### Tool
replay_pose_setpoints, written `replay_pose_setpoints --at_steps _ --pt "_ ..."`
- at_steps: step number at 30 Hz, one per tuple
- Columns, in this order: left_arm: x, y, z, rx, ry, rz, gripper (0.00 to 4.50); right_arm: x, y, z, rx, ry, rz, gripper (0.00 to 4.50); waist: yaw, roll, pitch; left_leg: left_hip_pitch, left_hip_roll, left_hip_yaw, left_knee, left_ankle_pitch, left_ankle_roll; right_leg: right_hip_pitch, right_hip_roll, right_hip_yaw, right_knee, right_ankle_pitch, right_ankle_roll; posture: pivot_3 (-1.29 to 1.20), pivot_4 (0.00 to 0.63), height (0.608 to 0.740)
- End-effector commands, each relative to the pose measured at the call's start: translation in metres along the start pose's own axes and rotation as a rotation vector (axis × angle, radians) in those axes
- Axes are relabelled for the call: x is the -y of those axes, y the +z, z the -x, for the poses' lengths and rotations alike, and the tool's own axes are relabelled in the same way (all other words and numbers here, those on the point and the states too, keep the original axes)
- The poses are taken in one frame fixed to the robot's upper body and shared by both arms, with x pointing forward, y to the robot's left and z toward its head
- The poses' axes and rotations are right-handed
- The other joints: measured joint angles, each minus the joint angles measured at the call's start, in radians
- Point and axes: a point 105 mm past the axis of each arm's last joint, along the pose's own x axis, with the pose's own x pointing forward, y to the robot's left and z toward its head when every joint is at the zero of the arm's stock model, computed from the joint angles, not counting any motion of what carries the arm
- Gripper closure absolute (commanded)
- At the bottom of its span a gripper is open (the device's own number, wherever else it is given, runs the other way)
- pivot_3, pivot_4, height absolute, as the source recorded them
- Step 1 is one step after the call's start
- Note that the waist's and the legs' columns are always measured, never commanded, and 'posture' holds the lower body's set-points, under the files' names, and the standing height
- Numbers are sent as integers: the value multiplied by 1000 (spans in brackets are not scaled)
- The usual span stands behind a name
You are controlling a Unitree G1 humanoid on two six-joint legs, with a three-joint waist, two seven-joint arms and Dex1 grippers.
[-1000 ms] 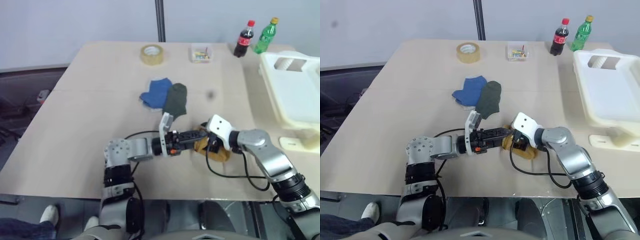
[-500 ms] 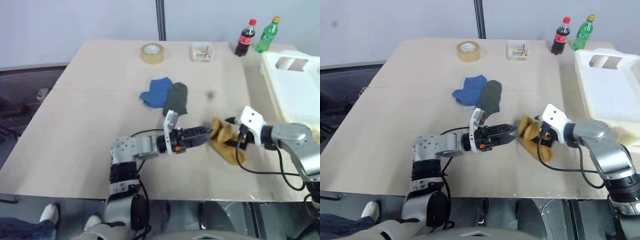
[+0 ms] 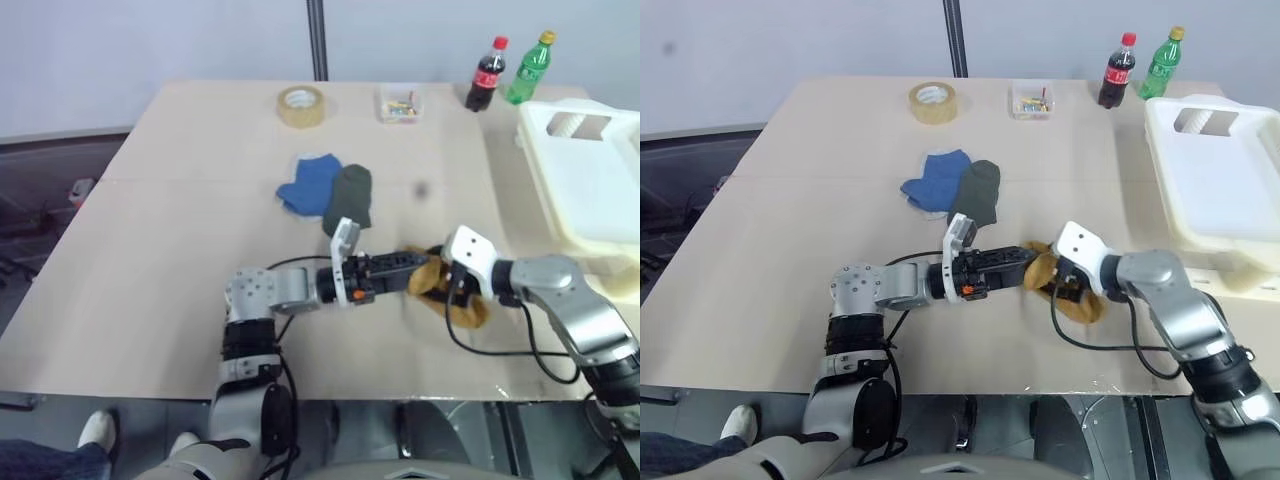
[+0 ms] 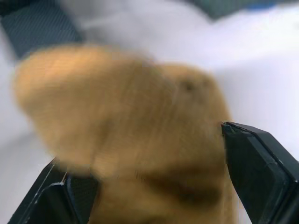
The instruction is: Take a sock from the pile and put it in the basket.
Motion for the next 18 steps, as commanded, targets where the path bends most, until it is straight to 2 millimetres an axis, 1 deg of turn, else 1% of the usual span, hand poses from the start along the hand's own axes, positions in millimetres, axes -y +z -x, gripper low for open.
replay_pose_setpoints --at_steps 1,4,8,12,16,18 --pt "38 4 8 26 -204 -77 61 8 5 -6 -4 -23 47 427 2 0 0 0 0 0 0 0 0 0 0 0 0 0 0 0 150 738" --pt "47 -1 12 3 -251 -96 61 7 2 -8 -18 -9 52 427 4 0 0 -1 0 -1 0 0 0 0 0 -1 -2 0 0 0 150 738" --pt "47 -6 12 -11 -247 -98 61 3 -6 -10 -45 12 53 427 3 0 0 -1 -1 -1 0 0 0 0 -1 0 -2 0 0 0 150 738" --pt "32 -4 7 3 -157 -101 61 4 0 -11 -20 -8 47 427 2 0 0 -1 -1 -1 0 0 0 0 0 0 0 0 0 0 150 738" --pt "9 19 0 119 -36 -123 61 7 6 -1 6 -26 36 427 4 0 0 -1 -1 0 0 0 0 0 0 0 0 0 0 0 150 738" --pt "1 27 -3 139 -9 -136 61 10 7 7 13 -46 18 427 6 0 0 -1 -1 -1 0 0 0 0 0 -1 0 0 0 0 150 738"
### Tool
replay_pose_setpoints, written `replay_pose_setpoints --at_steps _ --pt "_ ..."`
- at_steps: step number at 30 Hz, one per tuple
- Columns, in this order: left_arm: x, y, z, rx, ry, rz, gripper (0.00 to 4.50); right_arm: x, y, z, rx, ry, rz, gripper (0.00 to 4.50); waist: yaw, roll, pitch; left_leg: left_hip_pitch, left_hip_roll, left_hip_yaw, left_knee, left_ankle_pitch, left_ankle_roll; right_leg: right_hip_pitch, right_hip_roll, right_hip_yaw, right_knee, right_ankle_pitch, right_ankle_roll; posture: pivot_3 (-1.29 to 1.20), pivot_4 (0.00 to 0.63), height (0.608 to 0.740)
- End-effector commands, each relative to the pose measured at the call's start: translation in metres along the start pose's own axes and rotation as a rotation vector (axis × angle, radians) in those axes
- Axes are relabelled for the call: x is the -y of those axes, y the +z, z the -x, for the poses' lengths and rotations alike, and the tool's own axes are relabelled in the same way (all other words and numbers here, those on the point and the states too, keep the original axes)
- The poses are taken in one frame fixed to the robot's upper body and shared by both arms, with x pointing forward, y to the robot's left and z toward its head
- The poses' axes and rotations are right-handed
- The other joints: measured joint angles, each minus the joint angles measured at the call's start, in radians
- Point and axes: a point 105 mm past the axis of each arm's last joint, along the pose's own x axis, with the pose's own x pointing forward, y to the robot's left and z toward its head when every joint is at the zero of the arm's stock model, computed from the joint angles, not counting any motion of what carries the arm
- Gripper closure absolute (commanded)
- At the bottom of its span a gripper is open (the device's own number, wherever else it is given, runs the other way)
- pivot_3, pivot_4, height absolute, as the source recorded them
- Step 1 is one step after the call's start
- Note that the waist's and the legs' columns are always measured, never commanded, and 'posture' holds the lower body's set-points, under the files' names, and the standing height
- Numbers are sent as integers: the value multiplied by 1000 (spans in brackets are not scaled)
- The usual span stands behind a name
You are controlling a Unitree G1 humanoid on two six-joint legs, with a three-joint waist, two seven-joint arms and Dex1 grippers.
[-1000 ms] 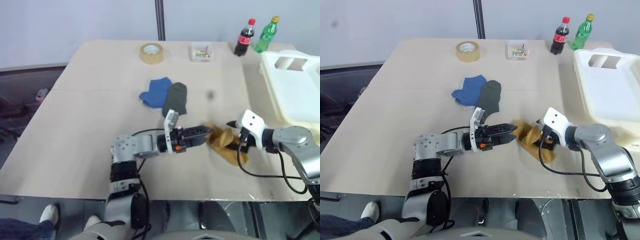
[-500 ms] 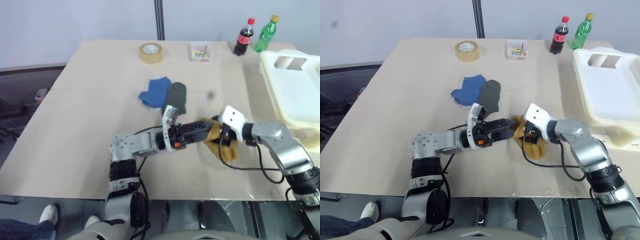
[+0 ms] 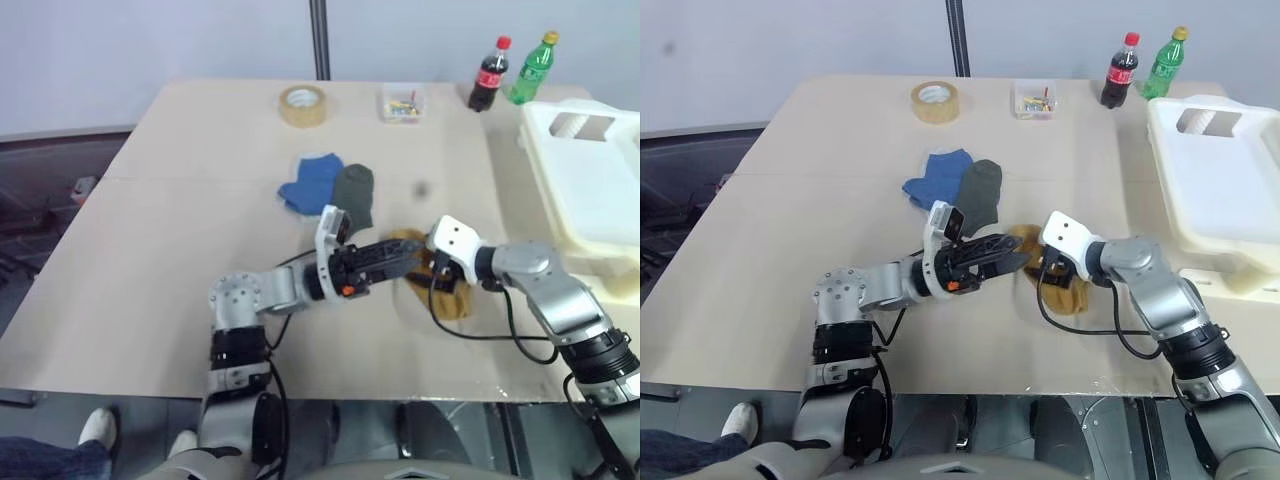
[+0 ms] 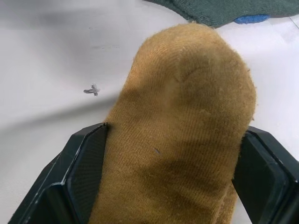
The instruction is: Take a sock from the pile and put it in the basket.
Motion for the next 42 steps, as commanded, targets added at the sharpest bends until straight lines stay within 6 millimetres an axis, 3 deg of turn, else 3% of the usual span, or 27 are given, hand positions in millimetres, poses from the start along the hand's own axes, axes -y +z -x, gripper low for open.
replay_pose_setpoints --at_steps 1,9,14,17,21,24,29,34,39,42 --pt "-8 15 -8 47 26 -46 61 10 12 20 46 -56 -3 427 1 0 0 0 0 0 0 0 0 0 0 0 0 0 0 0 150 738" --pt "-25 26 -23 52 59 -71 61 24 10 44 63 -181 -85 427 -1 0 0 -1 -1 0 0 0 0 0 0 0 -1 0 0 0 150 738" --pt "-21 37 -28 66 41 -108 61 20 -15 59 -79 -243 -195 427 1 0 1 -2 -1 0 0 0 0 -2 0 -1 0 0 0 0 150 738" --pt "-14 42 -27 69 18 -140 61 13 -26 49 -102 -249 -345 427 -4 0 1 -2 0 0 0 0 0 -2 0 0 0 0 0 0 150 738" --pt "-6 49 -20 89 16 -185 61 -14 -16 22 7 -67 -480 427 -8 0 1 -2 1 1 -1 0 0 -3 1 1 1 0 0 0 150 738" --pt "4 57 -11 122 10 -216 61 -23 -7 13 70 22 -503 427 -8 0 1 -2 1 1 -1 0 0 -3 1 2 1 0 0 0 150 738" --pt "17 62 10 162 48 -286 61 -35 -3 2 78 149 -315 427 -9 0 1 -1 1 1 -1 0 0 -3 2 2 2 0 0 0 150 738" --pt "10 37 37 72 222 -405 61 -47 -26 10 -31 320 26 427 -8 0 1 -1 1 2 -1 0 0 -3 2 2 1 0 0 0 150 738" --pt "-1 12 60 -87 370 -526 61 -38 -30 15 -32 385 234 427 0 0 1 1 2 2 -1 0 0 -1 2 2 1 0 0 0 150 738" --pt "-10 -1 85 -222 513 -723 61 -16 -21 13 -18 395 522 427 -6 1 1 3 2 0 0 0 0 3 2 0 0 0 0 0 150 738"
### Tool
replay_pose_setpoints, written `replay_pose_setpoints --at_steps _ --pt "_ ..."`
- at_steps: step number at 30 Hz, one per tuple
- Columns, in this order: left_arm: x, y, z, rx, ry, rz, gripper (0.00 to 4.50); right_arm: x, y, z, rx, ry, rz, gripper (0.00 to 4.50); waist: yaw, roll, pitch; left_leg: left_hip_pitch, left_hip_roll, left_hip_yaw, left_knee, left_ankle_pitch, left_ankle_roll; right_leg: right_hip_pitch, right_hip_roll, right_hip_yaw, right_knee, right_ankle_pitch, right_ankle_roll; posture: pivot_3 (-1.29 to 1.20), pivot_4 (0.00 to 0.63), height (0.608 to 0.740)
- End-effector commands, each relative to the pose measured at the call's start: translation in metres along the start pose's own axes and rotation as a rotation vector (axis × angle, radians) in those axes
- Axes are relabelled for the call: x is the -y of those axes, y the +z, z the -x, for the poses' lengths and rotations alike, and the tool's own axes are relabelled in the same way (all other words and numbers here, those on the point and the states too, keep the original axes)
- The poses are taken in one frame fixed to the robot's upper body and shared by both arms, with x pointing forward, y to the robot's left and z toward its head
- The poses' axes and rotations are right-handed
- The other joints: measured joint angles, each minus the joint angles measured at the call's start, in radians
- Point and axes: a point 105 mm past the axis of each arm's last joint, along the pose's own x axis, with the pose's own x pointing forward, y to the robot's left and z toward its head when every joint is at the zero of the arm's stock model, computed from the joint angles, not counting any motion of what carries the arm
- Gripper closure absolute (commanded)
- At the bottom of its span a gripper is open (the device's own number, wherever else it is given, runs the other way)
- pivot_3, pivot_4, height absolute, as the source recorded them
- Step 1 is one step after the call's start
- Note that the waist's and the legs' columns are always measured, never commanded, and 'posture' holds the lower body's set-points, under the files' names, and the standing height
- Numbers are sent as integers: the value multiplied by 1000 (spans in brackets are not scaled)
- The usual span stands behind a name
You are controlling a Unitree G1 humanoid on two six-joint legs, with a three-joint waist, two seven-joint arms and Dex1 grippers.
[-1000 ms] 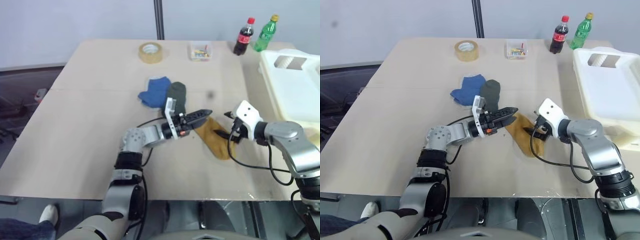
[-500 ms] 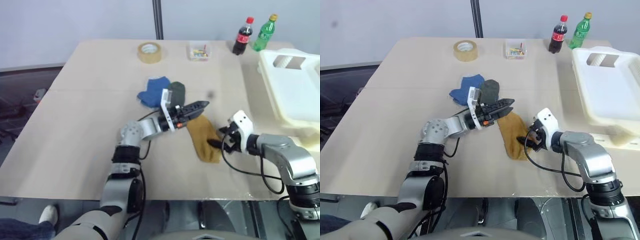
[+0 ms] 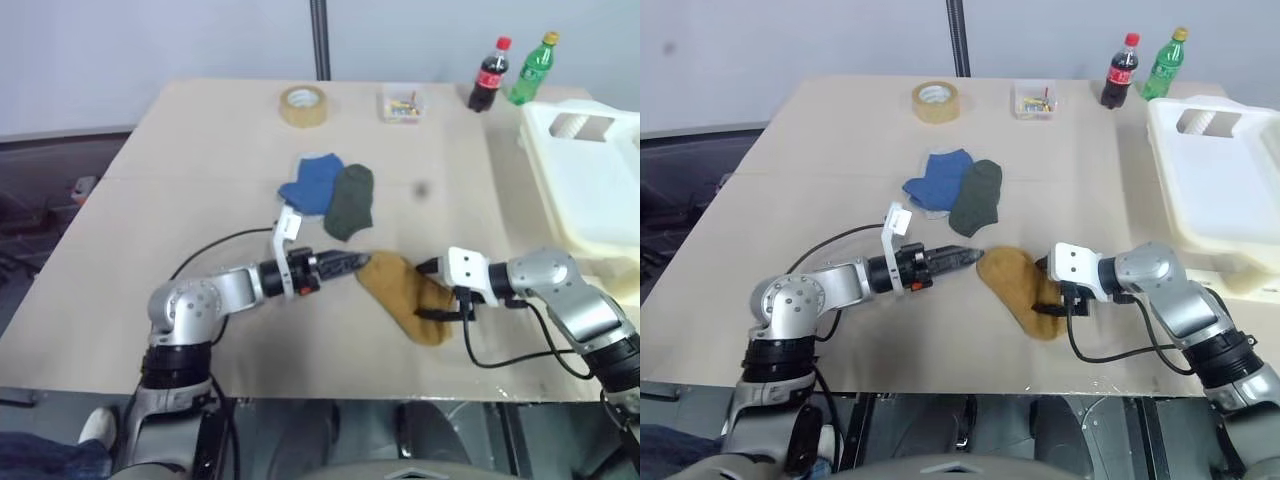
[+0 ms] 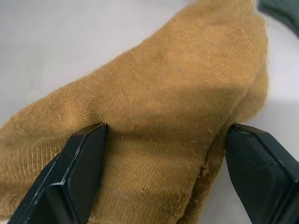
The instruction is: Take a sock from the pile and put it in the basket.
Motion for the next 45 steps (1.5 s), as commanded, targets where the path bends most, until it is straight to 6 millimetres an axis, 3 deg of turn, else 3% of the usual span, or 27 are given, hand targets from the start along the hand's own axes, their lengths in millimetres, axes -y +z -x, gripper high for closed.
replay_pose_setpoints --at_steps 1,7,10,15,19,24,31,36,38,42,45 --pt "1 -10 13 -94 77 -287 61 16 -10 7 -92 50 280 427 -7 1 1 1 0 1 0 0 0 0 0 1 0 0 0 0 150 738" --pt "-3 -21 19 -139 95 -421 61 32 -11 8 -106 93 534 427 0 1 1 2 1 -1 -1 0 0 1 0 -1 -1 0 -1 0 150 738" --pt "-2 -23 19 -132 81 -415 61 37 -9 9 -88 86 559 427 -3 1 1 2 1 0 -1 0 0 1 -1 0 -1 0 -1 0 150 738" --pt "0 -24 17 -116 56 -404 61 56 13 28 -24 -23 575 427 -2 1 2 2 1 0 -1 0 0 1 -1 0 0 0 -1 0 150 738" --pt "0 -21 18 -102 54 -396 61 58 31 50 35 -104 397 427 1 4 4 -2 0 0 -1 0 0 -2 -3 0 0 0 -1 0 150 738" --pt "-3 -17 17 -69 64 -353 61 48 51 52 230 -221 28 427 0 4 4 -5 2 0 -2 0 0 -6 -4 1 0 0 -2 0 150 738" --pt "-7 -16 16 -56 78 -336 61 52 26 29 114 -477 -485 427 -3 4 4 -4 2 1 -2 -2 4 -7 -4 2 3 -1 -2 0 150 738" --pt "-8 -9 15 -19 101 -336 61 29 17 -3 59 -472 -647 427 3 4 4 -6 1 1 -2 -2 4 -8 -3 2 3 -1 -2 0 150 738" --pt "-9 -9 16 -22 109 -340 61 16 9 -12 7 -432 -615 427 2 4 4 -9 0 1 -2 -2 3 -11 -3 2 3 -1 -2 0 150 738" --pt "-12 -11 17 -25 125 -340 61 -9 -9 -20 -106 -311 -380 427 -1 4 3 -14 -1 1 0 0 1 -17 -2 1 4 -1 -2 0 150 738" --pt "-12 -10 17 -17 132 -342 61 -13 -15 -16 -107 -244 -266 427 0 3 2 -13 -1 0 0 0 1 -15 -2 0 4 -1 -2 0 150 738"
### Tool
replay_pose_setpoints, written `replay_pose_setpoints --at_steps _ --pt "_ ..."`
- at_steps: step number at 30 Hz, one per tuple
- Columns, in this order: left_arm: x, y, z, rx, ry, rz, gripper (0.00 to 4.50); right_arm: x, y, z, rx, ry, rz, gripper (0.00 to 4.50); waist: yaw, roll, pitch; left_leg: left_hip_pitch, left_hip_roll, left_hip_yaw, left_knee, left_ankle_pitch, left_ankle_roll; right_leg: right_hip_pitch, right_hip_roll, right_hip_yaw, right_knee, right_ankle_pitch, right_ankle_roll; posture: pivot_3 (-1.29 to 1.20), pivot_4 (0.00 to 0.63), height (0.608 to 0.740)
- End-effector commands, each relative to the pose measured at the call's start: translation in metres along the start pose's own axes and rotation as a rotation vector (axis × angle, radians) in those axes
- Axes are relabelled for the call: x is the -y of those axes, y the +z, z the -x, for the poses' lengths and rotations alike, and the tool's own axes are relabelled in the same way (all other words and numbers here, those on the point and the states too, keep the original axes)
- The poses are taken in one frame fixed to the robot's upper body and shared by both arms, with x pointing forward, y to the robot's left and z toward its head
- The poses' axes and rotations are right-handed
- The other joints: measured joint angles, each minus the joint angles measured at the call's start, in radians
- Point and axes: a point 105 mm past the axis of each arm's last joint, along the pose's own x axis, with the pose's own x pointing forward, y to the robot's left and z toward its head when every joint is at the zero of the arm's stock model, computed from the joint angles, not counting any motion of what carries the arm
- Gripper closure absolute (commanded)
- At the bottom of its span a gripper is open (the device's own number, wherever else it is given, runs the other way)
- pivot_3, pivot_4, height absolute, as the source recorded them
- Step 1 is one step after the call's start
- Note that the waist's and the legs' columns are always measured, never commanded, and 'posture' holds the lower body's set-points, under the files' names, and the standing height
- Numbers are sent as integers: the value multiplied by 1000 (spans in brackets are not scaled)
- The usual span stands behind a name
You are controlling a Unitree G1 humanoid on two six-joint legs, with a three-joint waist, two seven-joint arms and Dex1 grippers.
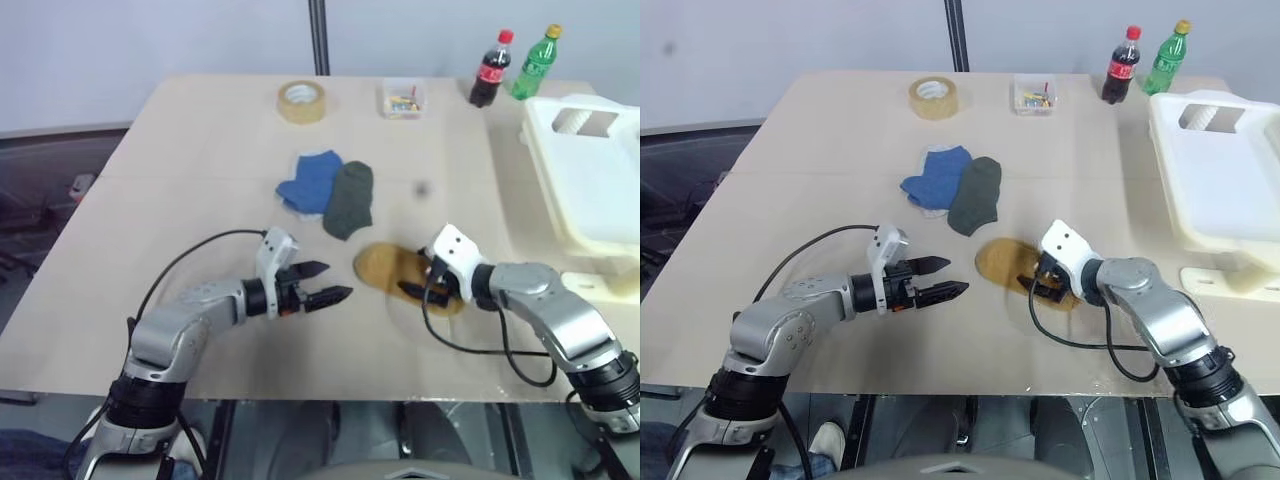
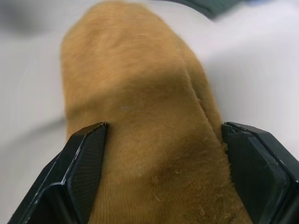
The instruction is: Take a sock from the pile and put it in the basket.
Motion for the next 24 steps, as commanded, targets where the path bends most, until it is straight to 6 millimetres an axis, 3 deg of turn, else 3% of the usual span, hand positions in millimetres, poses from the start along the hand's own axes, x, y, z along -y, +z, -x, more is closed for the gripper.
replay_pose_setpoints --at_steps 1,4,7,11,17,20,24 --pt "-2 6 2 33 16 -14 61 -12 -26 -1 -45 123 106 427 0 -1 -1 1 0 0 0 0 0 1 0 0 0 0 0 0 150 738" --pt "-1 4 1 30 15 -9 61 2 -33 2 -77 153 130 427 -1 -1 -1 4 0 0 0 0 0 4 0 0 0 0 0 0 150 738" --pt "0 2 -1 26 6 -1 61 3 -32 3 -61 252 120 427 1 -1 0 12 0 0 -1 -2 4 13 0 -1 -2 0 0 0 150 738" --pt "-3 1 -3 23 11 1 61 25 -28 -9 -51 218 40 427 -1 -1 -1 14 0 -2 0 -2 4 17 0 -3 -3 0 0 0 150 738" --pt "-3 1 -8 25 3 -5 61 36 -24 -14 -47 257 41 427 -4 -1 -1 16 1 -2 0 -2 4 17 1 -2 -1 0 0 0 150 738" --pt "-3 9 -15 84 -18 55 61 40 -14 -8 -8 277 85 427 -1 -1 -1 16 1 -2 0 -2 4 17 1 -2 -1 0 0 0 150 738" --pt "-9 24 -31 156 -42 271 61 42 -8 -1 5 272 120 427 3 -1 0 14 0 -3 2 -2 4 17 0 -3 -1 0 0 0 150 738"
